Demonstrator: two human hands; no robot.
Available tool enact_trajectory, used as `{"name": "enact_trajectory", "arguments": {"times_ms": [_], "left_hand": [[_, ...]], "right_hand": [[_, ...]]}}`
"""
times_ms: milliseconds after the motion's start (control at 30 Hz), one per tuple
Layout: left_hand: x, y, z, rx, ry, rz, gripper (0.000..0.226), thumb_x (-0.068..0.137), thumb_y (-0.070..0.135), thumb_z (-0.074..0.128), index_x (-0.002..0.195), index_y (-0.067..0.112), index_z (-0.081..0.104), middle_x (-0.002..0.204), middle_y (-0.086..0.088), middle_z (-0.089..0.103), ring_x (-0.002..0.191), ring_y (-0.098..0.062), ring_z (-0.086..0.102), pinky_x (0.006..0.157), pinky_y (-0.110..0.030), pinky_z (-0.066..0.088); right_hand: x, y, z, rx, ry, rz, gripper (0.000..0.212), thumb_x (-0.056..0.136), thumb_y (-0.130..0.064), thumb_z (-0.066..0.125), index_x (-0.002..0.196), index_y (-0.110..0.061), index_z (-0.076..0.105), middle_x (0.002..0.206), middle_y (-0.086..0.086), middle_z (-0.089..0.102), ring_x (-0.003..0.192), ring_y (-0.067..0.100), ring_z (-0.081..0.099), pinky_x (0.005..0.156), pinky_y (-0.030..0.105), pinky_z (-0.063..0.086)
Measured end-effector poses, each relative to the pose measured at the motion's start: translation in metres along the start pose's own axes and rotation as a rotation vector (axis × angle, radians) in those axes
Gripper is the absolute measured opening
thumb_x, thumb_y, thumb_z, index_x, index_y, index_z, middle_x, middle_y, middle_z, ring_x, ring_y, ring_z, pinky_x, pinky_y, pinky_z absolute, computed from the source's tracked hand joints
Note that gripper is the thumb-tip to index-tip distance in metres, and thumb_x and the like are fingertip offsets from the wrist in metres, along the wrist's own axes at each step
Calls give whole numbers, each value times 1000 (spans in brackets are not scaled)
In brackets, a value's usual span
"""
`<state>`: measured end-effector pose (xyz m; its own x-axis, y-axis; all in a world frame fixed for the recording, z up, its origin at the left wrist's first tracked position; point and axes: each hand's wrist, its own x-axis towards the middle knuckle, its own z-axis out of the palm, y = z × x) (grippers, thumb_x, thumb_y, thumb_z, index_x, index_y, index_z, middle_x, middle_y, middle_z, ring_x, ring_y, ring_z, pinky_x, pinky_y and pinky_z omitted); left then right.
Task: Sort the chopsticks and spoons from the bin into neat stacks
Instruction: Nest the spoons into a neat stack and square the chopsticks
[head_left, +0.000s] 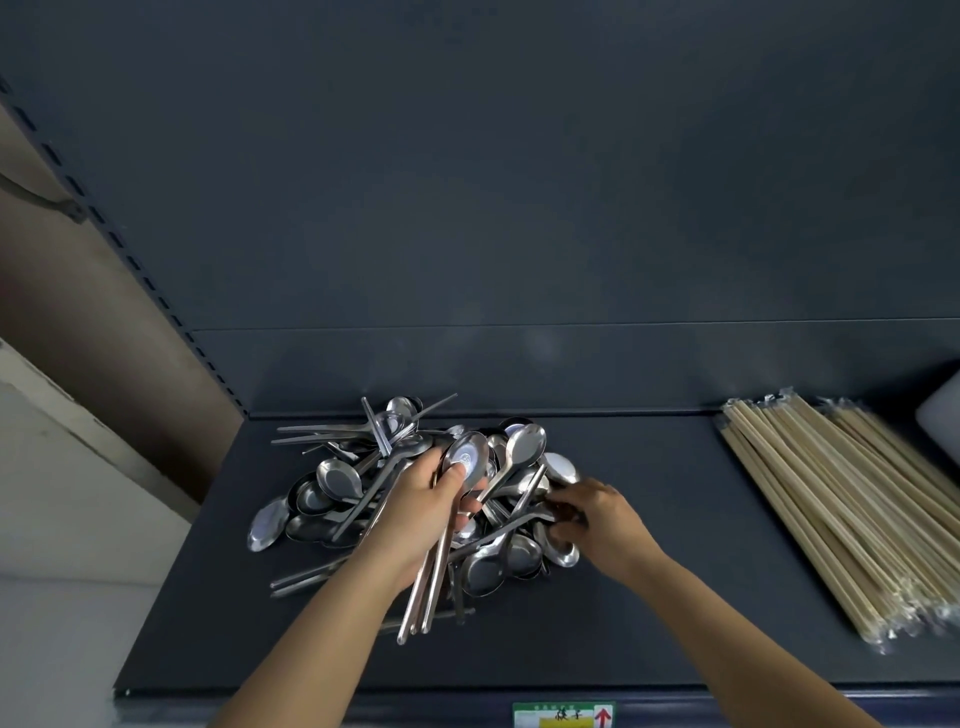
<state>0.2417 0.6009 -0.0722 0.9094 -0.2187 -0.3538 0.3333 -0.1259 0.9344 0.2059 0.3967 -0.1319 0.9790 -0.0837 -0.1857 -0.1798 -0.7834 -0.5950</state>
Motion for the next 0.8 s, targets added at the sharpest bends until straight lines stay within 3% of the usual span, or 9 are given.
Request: {"name": "enact_trajectory", "arguments": {"times_ms": [133,267,300,367,433,567,667,733,800], "left_hand": [[-2,0,1,-5,-3,-1,16,99,17,45,104,16,60,94,-1,72,69,-11,59,55,-19,47],[-2,-1,1,11,-9,8,16,99,17,45,104,13,59,97,-3,71,70,-9,61,60,-22,49],[-2,0,1,7,-9,14,16,99,16,44,103,13,59,97,-4,71,70,-9,62,62,-23,51],[-2,2,0,-14,-2,29,16,99,12,42,102,10,58,94,-5,70,69,-9,61,66,-27,54],[-2,5,0,-28,16,41,16,100,10,41,101,5,56,88,-3,70,67,-10,61,67,-27,55],[-2,9,-2,-14,42,70,15,99,15,44,101,12,59,94,0,71,76,-11,68,75,-30,55],[-6,13,-1,-72,14,77,15,99,17,47,101,19,61,89,1,72,78,-12,70,75,-35,55],[-11,14,2,-169,-38,44,16,99,16,45,105,18,60,91,-3,72,77,-16,71,70,-38,55],[-15,13,6,-252,-90,14,19,100,18,43,110,16,59,96,-9,72,85,-28,71,78,-45,55]], "right_hand": [[-5,2,5,37,85,-61,29,85,-8,62,108,-23,71,100,-2,62,98,18,57,78,24,44],[-6,-2,-4,39,255,-69,30,87,2,55,99,-17,75,90,3,63,86,19,62,76,31,49],[-6,-6,-10,54,292,-94,29,86,5,55,97,-13,75,84,0,60,80,12,62,73,27,50],[-6,-19,-25,146,337,-148,25,86,10,55,93,-4,74,77,-7,56,72,-3,61,67,7,45],[-8,-35,-42,219,348,-166,23,85,9,56,92,-7,70,79,-12,59,74,-2,61,67,2,41],[-11,-66,-64,323,347,-220,23,85,1,61,80,-21,59,76,-14,64,75,2,62,65,10,45],[-12,-90,-67,346,270,-312,23,85,0,62,78,-21,63,73,-10,66,70,4,64,62,16,46],[-10,-102,-61,331,251,-359,19,83,1,63,80,-17,68,74,-13,65,69,0,60,64,9,42],[-6,-108,-49,331,269,-368,19,80,1,66,86,-16,72,78,-15,63,75,-1,58,68,7,40]]}}
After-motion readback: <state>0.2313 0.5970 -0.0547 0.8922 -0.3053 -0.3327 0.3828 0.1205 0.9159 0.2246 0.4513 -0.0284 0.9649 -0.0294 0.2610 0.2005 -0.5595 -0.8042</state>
